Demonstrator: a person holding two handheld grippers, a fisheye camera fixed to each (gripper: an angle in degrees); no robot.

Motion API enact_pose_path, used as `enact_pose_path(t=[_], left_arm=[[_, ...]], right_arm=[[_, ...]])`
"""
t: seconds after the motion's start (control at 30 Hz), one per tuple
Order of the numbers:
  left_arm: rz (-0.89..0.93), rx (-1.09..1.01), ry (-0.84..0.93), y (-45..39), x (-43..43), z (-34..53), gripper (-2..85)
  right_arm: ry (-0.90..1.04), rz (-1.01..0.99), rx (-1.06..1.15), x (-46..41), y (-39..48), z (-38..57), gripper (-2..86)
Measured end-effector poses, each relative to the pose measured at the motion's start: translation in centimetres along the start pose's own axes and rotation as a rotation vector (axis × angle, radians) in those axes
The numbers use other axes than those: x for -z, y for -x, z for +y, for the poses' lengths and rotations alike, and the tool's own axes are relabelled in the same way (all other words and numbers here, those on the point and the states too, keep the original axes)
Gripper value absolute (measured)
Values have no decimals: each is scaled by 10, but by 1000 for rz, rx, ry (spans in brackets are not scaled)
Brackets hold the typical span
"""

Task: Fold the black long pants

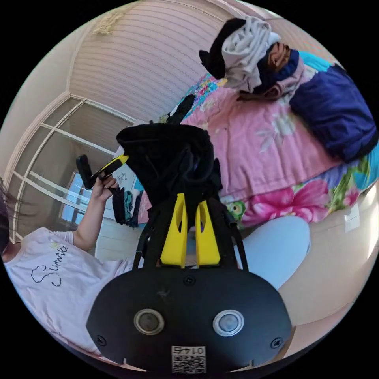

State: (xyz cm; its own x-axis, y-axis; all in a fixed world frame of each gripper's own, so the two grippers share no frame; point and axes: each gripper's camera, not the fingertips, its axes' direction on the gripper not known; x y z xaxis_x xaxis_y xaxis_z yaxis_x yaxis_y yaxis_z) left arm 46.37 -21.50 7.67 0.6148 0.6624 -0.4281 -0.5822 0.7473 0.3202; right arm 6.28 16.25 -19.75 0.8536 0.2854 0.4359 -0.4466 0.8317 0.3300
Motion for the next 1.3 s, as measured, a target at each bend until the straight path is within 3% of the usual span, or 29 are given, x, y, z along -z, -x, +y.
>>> enact_pose_path(t=[0.17, 0.23, 0.33, 0.4, 0.57, 0.63, 0.8, 0.93, 1.0, 1.17, 1.3], left_arm=[[56, -188, -348, -69, 106, -77, 39], [72, -243, -514, -91, 154, -101, 39], [39, -277, -746, -106, 236, -113, 40], [-28, -253, -838, -101, 285, -97, 40], [-189, -103, -829, -64, 328, -6, 41], [-286, 6, -770, -49, 325, 45, 41], [-454, 517, -468, 15, 292, 227, 37], [-386, 867, -290, 55, 273, 331, 14], [-422, 956, -238, 67, 272, 368, -4], [-382, 1040, -345, 107, 296, 401, -9], [-398, 1017, -334, 135, 302, 404, -10]], right_arm=[[-278, 260, 394, 77, 135, -104, 15], [-483, 336, 556, 126, 239, -142, 16], [-639, 332, 741, 159, 369, -164, 18], [-647, 295, 829, 152, 433, -171, 19], [-409, 244, 979, 24, 539, -180, 21], [-233, 269, 1031, -89, 556, -170, 21], [259, 150, 1044, -339, 524, -106, 21], [648, 147, 963, -516, 465, -15, 19], [751, 176, 934, -563, 450, 15, 18], [748, 187, 960, -614, 469, 23, 16], [756, 231, 1131, -646, 517, 18, 17]])
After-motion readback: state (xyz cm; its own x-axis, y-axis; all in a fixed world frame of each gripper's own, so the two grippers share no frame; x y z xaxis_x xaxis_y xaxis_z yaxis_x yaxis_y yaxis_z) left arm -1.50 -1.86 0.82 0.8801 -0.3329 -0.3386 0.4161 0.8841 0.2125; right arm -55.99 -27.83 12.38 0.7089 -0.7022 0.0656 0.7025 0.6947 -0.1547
